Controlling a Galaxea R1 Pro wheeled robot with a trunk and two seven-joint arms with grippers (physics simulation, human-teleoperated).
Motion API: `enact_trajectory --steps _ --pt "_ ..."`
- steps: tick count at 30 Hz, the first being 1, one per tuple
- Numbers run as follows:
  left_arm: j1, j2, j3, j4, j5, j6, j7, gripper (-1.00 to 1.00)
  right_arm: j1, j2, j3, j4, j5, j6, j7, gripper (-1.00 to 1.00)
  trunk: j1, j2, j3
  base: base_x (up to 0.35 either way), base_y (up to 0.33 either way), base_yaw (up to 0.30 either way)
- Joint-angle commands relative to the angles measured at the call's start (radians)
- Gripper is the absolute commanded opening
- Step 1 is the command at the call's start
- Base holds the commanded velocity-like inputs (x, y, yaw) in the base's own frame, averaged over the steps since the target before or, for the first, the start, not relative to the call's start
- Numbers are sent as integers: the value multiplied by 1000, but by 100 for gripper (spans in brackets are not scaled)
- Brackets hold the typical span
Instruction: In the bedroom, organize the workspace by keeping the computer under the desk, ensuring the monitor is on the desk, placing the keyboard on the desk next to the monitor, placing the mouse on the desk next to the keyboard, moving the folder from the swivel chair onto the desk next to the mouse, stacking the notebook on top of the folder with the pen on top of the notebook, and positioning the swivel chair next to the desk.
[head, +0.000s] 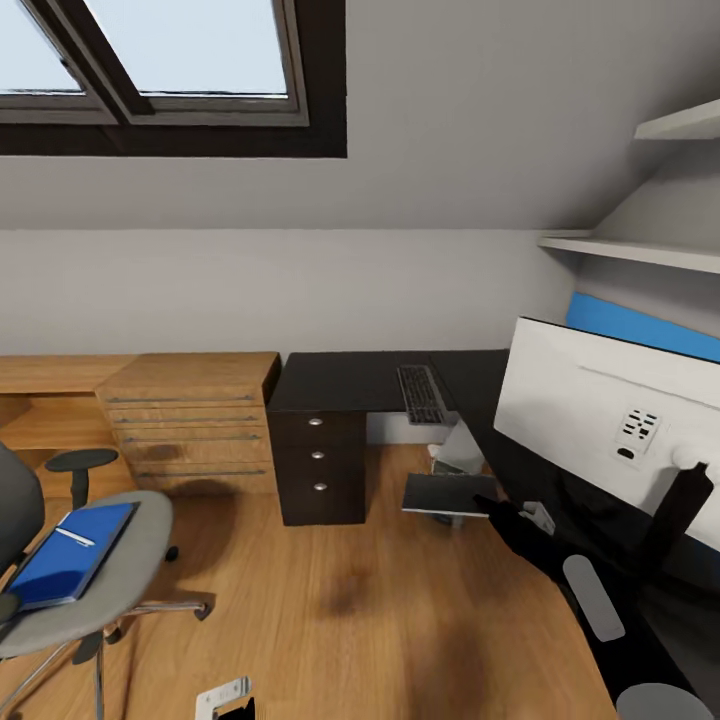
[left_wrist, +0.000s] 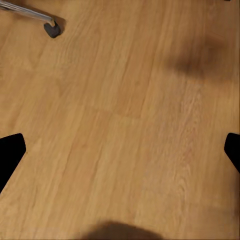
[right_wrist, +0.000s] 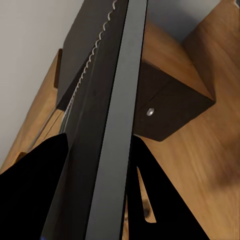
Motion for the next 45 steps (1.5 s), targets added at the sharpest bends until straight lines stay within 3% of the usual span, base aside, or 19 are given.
enact_trajectory --steps 1,6,11,14,45 --pt "-1 2 1 6 3 -8 1 100 -1 1 -1 -1 -4 7 2 -100 1 -1 -1 275 217 0" --pt "-1 10 -1 33 3 -60 0 100 -1 1 3 0 -4 7 2 -100 1 -1 -1 181 134 0" --pt "-1 11 -3 85 1 -171 1 100 -1 1 4 0 -3 7 1 -100 1 -1 -1 39 26 0" --pt "-1 11 -3 96 1 -191 0 100 -1 1 4 0 -3 5 1 -100 1 -1 -1 16 7 0" --pt "-1 11 -4 125 0 -208 -1 100 -1 0 6 0 -2 -7 2 -100 1 -1 -1 293 79 0"
